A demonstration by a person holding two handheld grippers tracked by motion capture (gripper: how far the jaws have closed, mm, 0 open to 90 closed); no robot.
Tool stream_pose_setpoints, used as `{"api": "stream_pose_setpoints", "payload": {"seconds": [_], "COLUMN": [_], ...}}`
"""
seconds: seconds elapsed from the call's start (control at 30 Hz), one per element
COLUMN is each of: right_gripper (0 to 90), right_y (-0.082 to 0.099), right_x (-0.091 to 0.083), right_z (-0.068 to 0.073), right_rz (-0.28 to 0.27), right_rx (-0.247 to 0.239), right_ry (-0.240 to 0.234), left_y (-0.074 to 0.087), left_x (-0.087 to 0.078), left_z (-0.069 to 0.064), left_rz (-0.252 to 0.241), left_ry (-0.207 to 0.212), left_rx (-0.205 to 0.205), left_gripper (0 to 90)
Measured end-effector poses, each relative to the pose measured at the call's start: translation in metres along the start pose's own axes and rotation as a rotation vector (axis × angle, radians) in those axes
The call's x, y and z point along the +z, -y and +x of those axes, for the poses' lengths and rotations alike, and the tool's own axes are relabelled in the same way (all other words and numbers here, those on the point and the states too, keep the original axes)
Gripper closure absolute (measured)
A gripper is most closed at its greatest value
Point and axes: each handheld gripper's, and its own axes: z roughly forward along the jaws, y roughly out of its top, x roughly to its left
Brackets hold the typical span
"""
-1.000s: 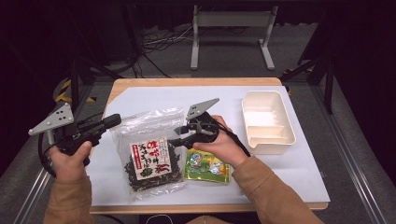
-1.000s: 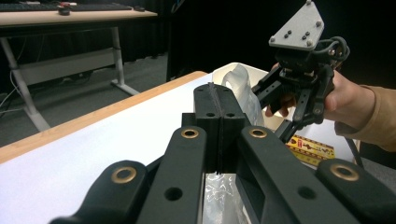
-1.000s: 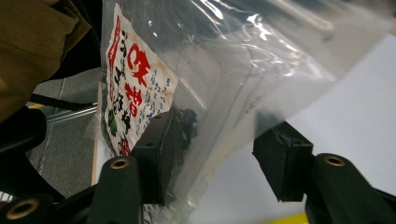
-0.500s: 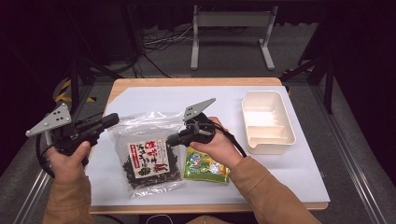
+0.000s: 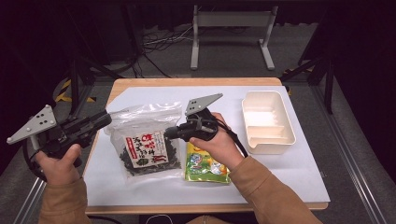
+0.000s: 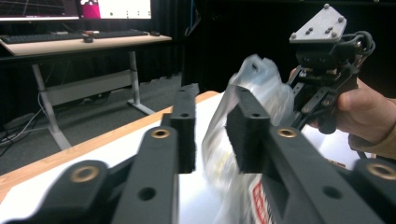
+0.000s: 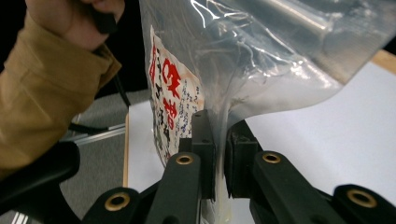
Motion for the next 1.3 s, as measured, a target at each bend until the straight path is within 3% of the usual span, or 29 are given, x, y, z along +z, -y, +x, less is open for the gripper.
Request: {"api": "stream_pose_setpoints", "payload": {"seconds": [0.27, 0.47, 0.53, 0.6, 0.63, 0.93, 1.3], "right_gripper": [84.9, 84.9, 84.9, 84.9, 84.9, 84.9, 84.9], "right_y": [-0.011, -0.018, -0.022, -0.022, -0.024, -0.027, -0.026], "right_x": [-0.022, -0.037, -0.048, -0.048, -0.058, -0.088, -0.130], "right_z": [0.002, 0.002, 0.001, 0.001, 0.000, -0.003, -0.011], "right_rz": [-0.075, -0.101, -0.109, -0.109, -0.119, -0.134, -0.135], "right_rx": [-0.015, -0.032, -0.045, -0.045, -0.047, -0.059, -0.086], "right_ry": [0.040, 0.071, 0.098, 0.098, 0.121, 0.190, 0.311], "left_y": [0.001, 0.004, 0.004, 0.004, 0.004, 0.006, 0.012], "left_x": [-0.009, -0.007, -0.006, -0.004, -0.004, 0.005, 0.022], "left_z": [0.004, 0.007, 0.008, 0.008, 0.008, 0.006, 0.006], "left_rz": [-0.040, -0.029, -0.030, -0.027, -0.025, 0.016, 0.091], "left_ry": [0.011, 0.004, 0.017, 0.022, 0.020, 0.015, 0.006], "left_rx": [-0.015, -0.026, -0.034, -0.035, -0.034, -0.016, -0.001], "left_gripper": [61.4, 60.1, 58.9, 58.3, 58.2, 56.6, 53.1]}}
